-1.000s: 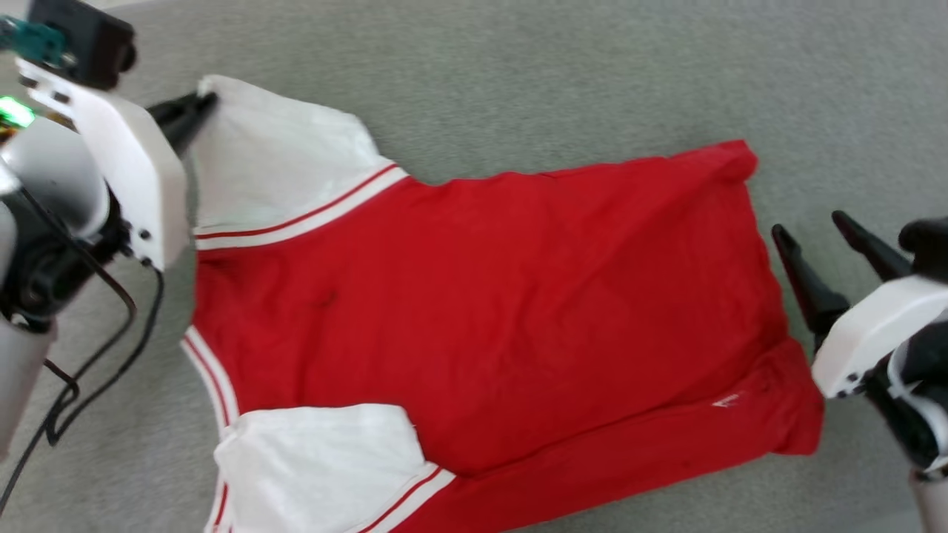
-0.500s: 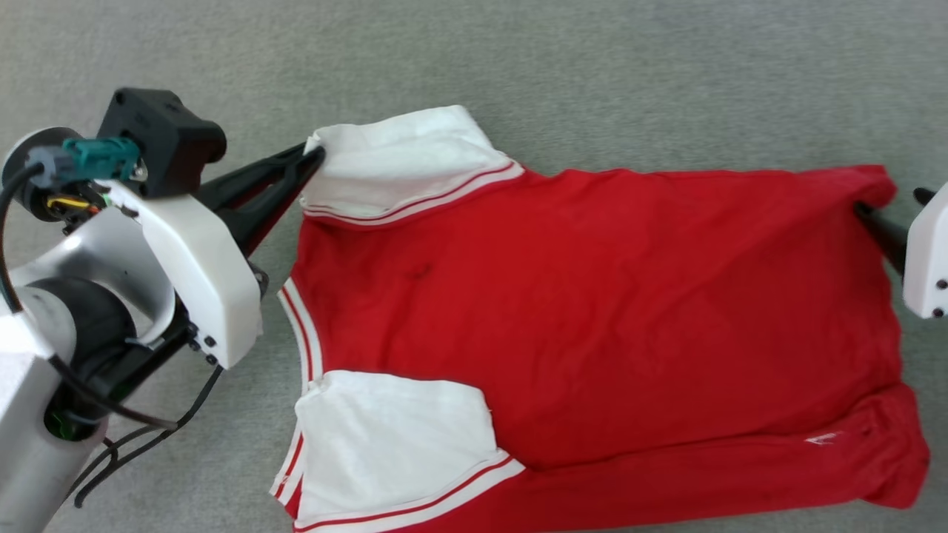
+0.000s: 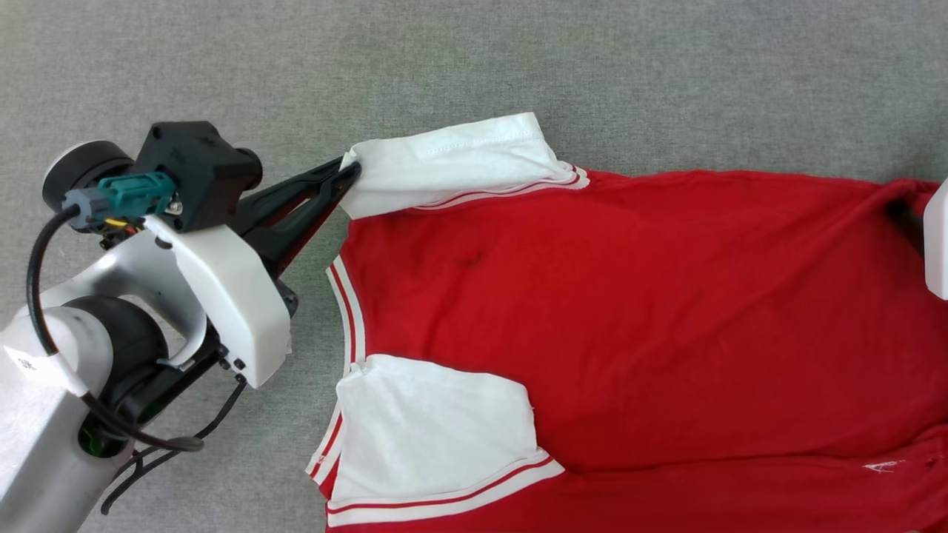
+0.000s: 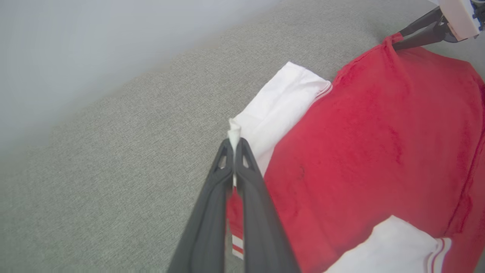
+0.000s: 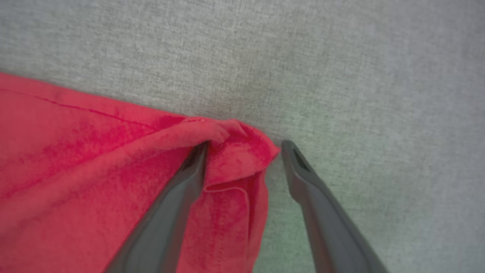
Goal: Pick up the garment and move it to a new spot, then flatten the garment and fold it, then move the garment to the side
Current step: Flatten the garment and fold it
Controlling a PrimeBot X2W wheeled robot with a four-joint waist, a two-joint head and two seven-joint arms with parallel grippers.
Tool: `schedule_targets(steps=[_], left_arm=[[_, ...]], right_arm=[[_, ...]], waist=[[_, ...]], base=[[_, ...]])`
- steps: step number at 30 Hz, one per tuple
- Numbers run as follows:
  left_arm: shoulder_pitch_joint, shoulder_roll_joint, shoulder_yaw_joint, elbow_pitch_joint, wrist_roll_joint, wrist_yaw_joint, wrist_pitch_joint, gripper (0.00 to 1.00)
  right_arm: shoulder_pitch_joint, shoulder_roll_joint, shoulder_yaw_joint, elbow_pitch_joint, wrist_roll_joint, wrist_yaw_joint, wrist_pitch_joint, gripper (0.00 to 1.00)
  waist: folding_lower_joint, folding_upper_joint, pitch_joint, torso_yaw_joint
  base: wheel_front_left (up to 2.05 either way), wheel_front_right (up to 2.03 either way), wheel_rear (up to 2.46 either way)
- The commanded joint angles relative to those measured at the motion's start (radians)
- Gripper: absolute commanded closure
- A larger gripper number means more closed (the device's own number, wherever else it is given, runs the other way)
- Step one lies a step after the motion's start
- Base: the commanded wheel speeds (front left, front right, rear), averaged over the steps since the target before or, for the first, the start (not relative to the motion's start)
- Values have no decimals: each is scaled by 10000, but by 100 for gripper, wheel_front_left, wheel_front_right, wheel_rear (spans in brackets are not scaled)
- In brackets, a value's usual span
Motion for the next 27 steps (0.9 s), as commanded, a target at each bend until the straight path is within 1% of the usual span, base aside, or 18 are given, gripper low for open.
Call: schedule_targets(steps=[1, 2, 3, 4, 7, 11, 15, 18, 25, 27], left_arm=[[40, -41, -34, 95, 63, -7, -98, 100], [65, -51, -58, 154, 82, -17, -119, 100], [99, -60, -80, 212, 92, -27, -160, 100], [129, -69, -107, 275, 105, -34, -182, 100], [275, -51, -116, 495, 83, -12, -290, 100], [550, -10, -23, 801, 134, 161, -556, 100], [1015, 97, 58, 942, 10, 301, -762, 100], [1453, 231, 96, 909, -70, 429, -831, 100], [2884, 509, 410, 491, -466, 1059, -1149, 100], [3127, 578, 434, 406, -528, 1138, -1156, 100]], right_arm=[[616, 355, 574, 626, 90, 33, 155, 5], [674, 351, 659, 696, 138, 35, 98, 53], [704, 342, 703, 721, 187, 35, 5, 75], [709, 334, 721, 726, 224, 35, -135, 100], [624, 236, 594, 761, 305, 29, -547, 100], [551, 191, 295, 693, 398, 16, -1083, 100], [659, 93, 90, 368, 536, 16, -1440, 100], [1012, 20, -36, 39, 681, 16, -1558, 100], [2401, 185, -546, -991, 1299, 16, -1703, 100], [2640, 206, -637, -1151, 1369, 16, -1729, 100]], waist=[[2, 0, 15, 41], [2, 0, 4, 56], [2, 0, -16, 63], [2, 0, -56, 64], [2, 0, -260, 10], [2, 0, -703, -122], [2, 0, -1279, -268], [2, 0, -1706, -366], [2, 0, -2471, -522], [2, 0, -2534, -531]], base=[[0, 0, 0], [0, 0, 0], [0, 0, 0], [0, 0, 0], [0, 0, 0], [0, 0, 0], [0, 0, 0], [0, 0, 0], [0, 0, 0], [0, 0, 0]])
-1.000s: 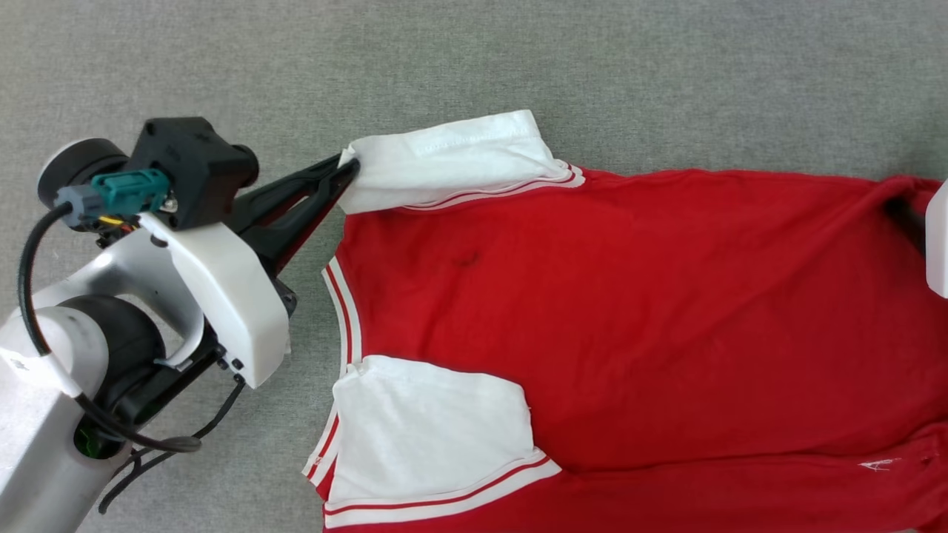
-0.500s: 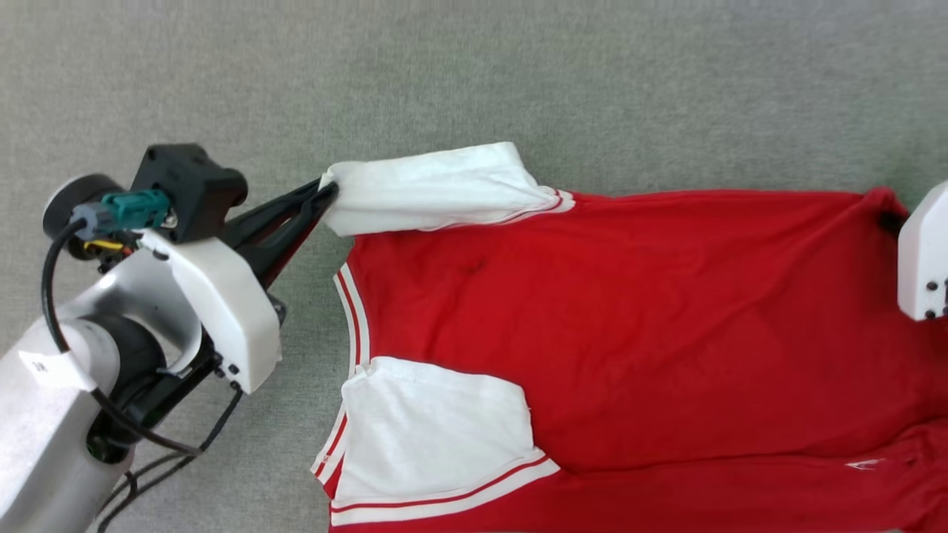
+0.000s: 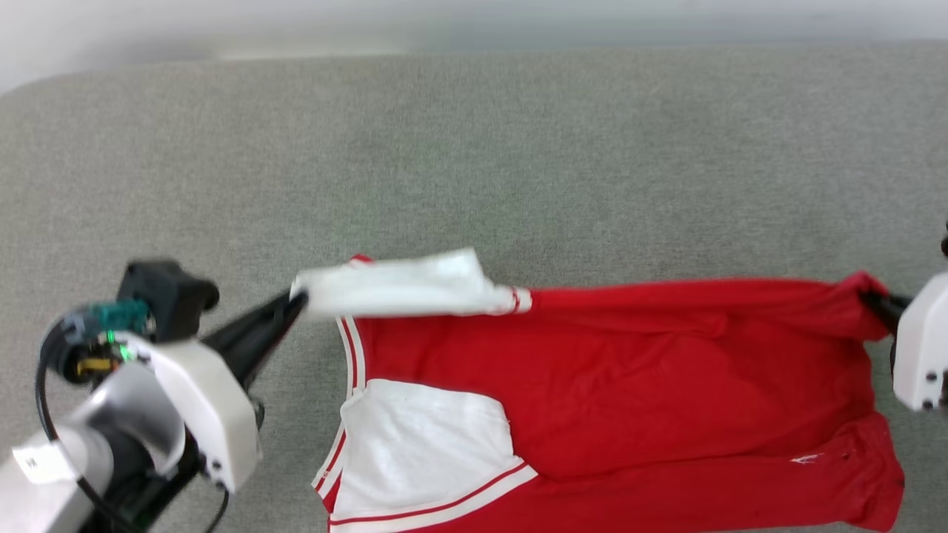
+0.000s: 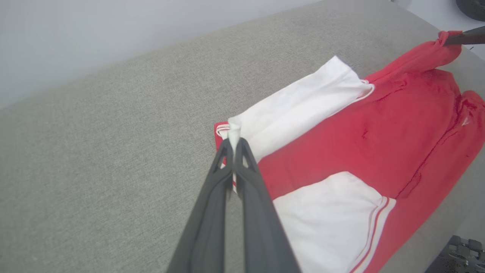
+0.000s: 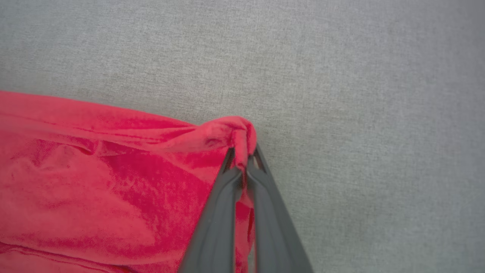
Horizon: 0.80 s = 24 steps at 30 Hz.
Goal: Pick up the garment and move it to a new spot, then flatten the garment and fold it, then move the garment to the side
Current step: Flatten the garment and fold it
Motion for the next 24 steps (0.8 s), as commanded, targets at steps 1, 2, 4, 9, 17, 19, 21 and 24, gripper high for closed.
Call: schedule_targets(steps=[1, 2, 4, 9, 17, 19, 21, 24], left_arm=[[510, 116, 7, -122, -95, 134, -72, 100], [761, 153, -15, -185, -131, 205, -94, 100], [1251, 206, -110, -240, -179, 322, -122, 100], [2110, 233, -445, -175, -155, 484, -139, 100], [2838, -85, -1309, 496, 209, 477, -67, 100], [2853, -151, -1550, 696, 330, 411, 67, 100], [2794, -231, -1767, 915, 431, 366, 209, 100], [2622, -353, -2032, 1316, 642, 278, 288, 100]], right_arm=[[507, 114, -151, -237, 143, -5, -90, 100], [767, 138, -231, -372, 176, -5, -116, 100], [1263, 189, -346, -640, 305, -5, -250, 100], [2227, 259, -363, -972, 487, -5, -482, 100], [3358, -185, 293, -764, 469, -5, -1016, 100], [3450, -308, 515, -628, 542, -5, -1140, 100], [3439, -477, 753, -516, 529, -5, -1244, 100], [3328, -831, 1233, -326, 306, -6, -1403, 100]], waist=[[1, 0, -243, -70], [1, 0, -301, -76], [1, 0, -392, -83], [1, 0, -513, -100], [1, 0, -627, -141], [1, 0, -639, -140], [1, 0, -625, -157], [1, 0, -592, -188]], base=[[0, 0, 0], [0, 0, 0], [0, 0, 0], [0, 0, 0], [0, 0, 0], [0, 0, 0], [0, 0, 0], [0, 0, 0]])
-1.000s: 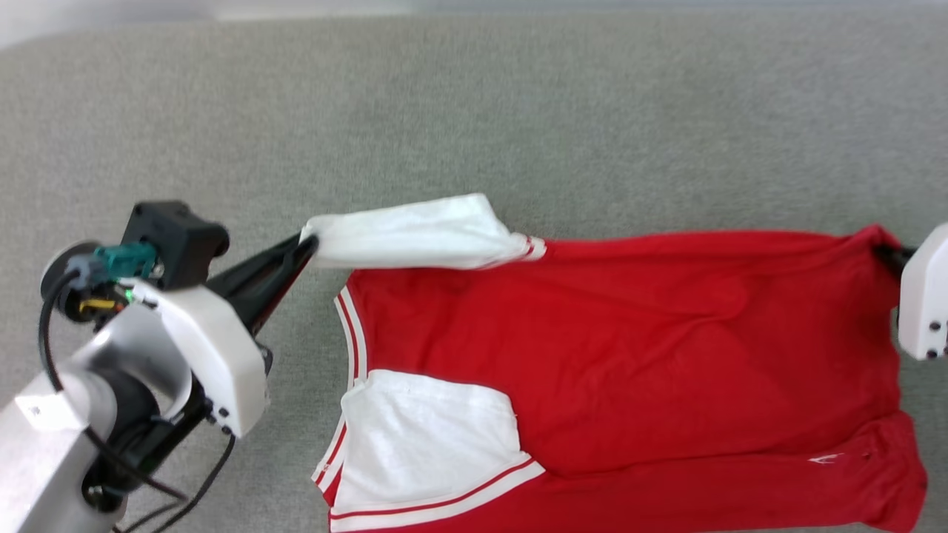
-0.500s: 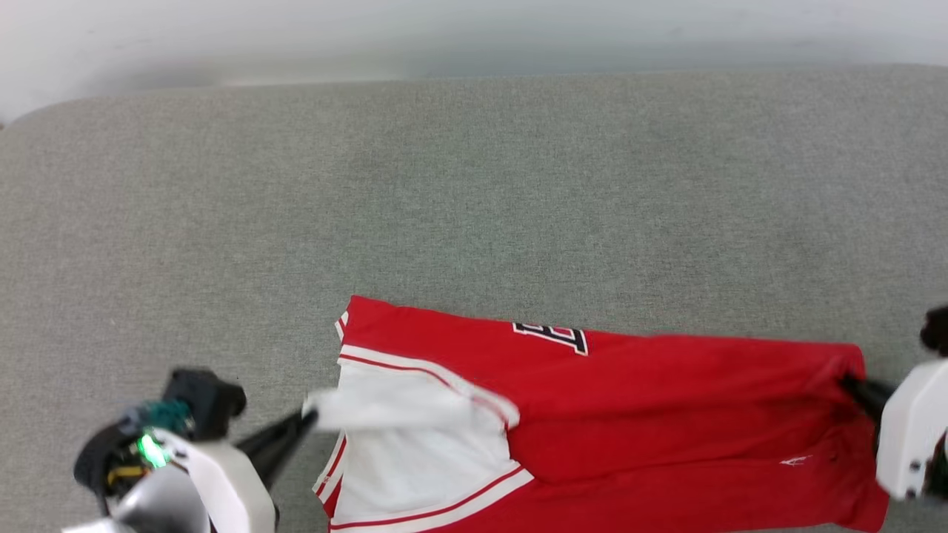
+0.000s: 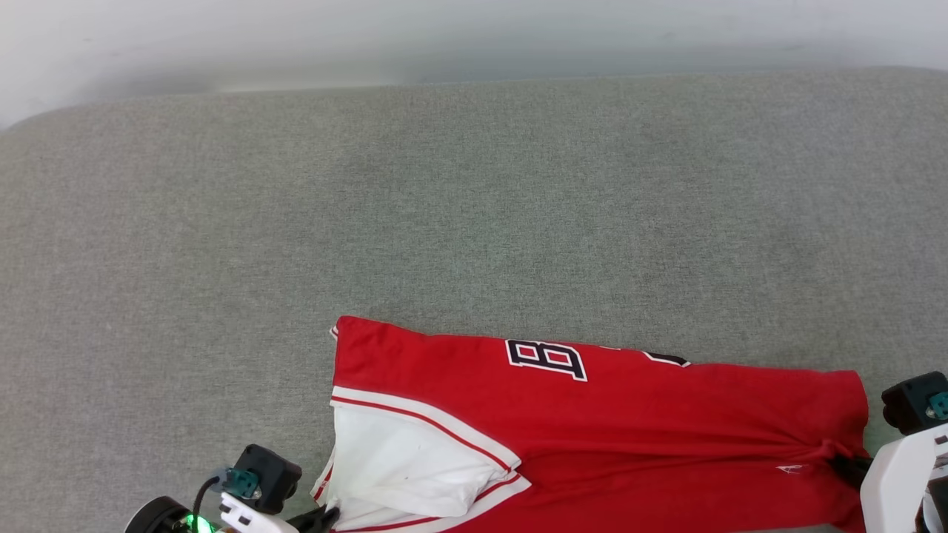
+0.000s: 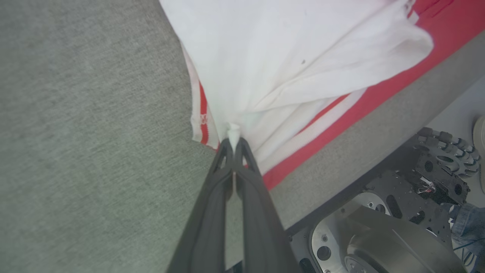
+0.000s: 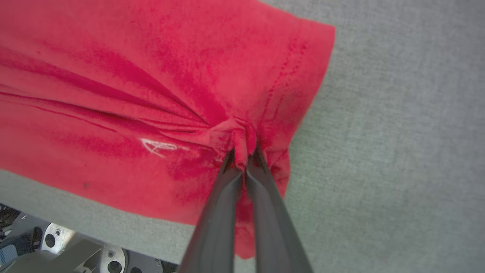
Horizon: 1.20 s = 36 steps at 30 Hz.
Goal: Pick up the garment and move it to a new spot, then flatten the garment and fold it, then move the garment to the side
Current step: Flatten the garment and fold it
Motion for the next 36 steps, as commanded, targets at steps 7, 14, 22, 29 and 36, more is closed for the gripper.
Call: schedule_targets(steps=[7, 14, 22, 29, 36], left_arm=[[-307, -445, -287, 754, 106, -189, -108, 100], [-464, -717, -360, 1275, 284, -217, -453, 0], [-602, -935, 60, 717, 342, 97, -1289, 0], [-555, -1280, 1156, -55, 578, 978, -3219, 0], [-42, -1772, 2130, 386, 1106, 1463, -5923, 0]], right_arm=[[-343, -232, 875, 584, 72, -7, -516, 100], [-704, -234, 1239, 1119, 431, -8, -1139, 0], [-639, -351, 551, 595, 1211, -7, -1283, 0], [-210, 137, -832, -242, 1586, -7, -831, 0], [282, 1465, -2710, -276, 945, -7, -6, 0]], waist=[[1, 0, 132, -59], [1, 0, -74, -88], [1, 0, -713, 15], [1, 0, -1030, 154], [1, 0, -1028, 215]], base=[[0, 0, 0], [0, 0, 0], [0, 0, 0], [0, 0, 0], [0, 0, 0]])
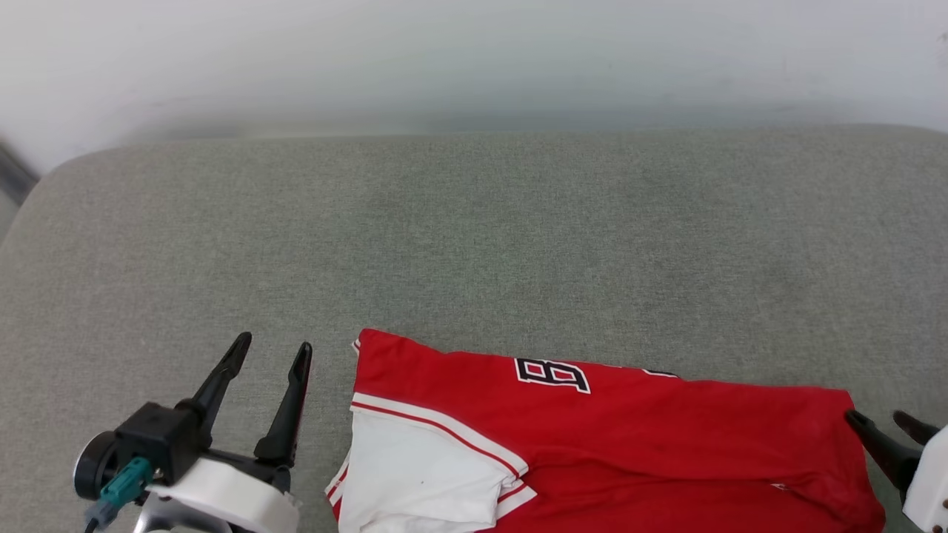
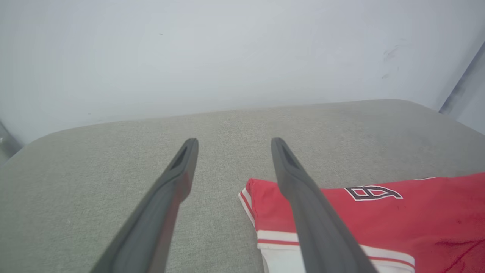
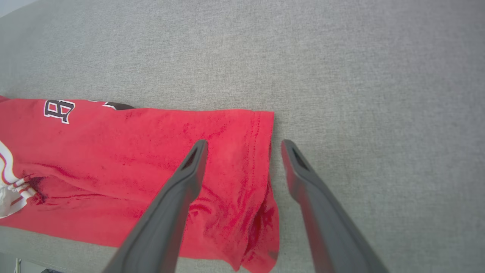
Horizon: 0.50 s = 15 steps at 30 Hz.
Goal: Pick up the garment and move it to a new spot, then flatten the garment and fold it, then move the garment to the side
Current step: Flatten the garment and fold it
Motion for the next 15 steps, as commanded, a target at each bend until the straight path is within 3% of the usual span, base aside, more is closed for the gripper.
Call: schedule_targets(steps=[1, 4, 7, 10, 15], left_arm=[[167, -147, 248, 116, 217, 87, -276, 0], [164, -858, 1239, -109, 995, 313, -433, 0], [577, -1650, 2162, -416, 2040, 150, -440, 0], [846, -2269, 2919, -527, 2818, -272, -437, 0], [1059, -2968, 3850, -260, 3780, -1502, -440, 0]], right_arm=[[171, 286, -306, 50, -256, -5, 94, 0], [334, 976, -926, 178, -468, -5, 263, 0], [422, 1483, -1464, 411, -726, -3, 351, 0], [414, 1895, -1760, 748, -894, -5, 333, 0], [210, 2356, -1948, 1588, -1061, -5, 189, 0]], waist=[[0, 0, 30, 19], [0, 0, 97, 111], [0, 0, 210, 189], [0, 0, 344, 244], [0, 0, 673, 392]], base=[[0, 0, 0], [0, 0, 0], [0, 0, 0], [0, 0, 0], [0, 0, 0]])
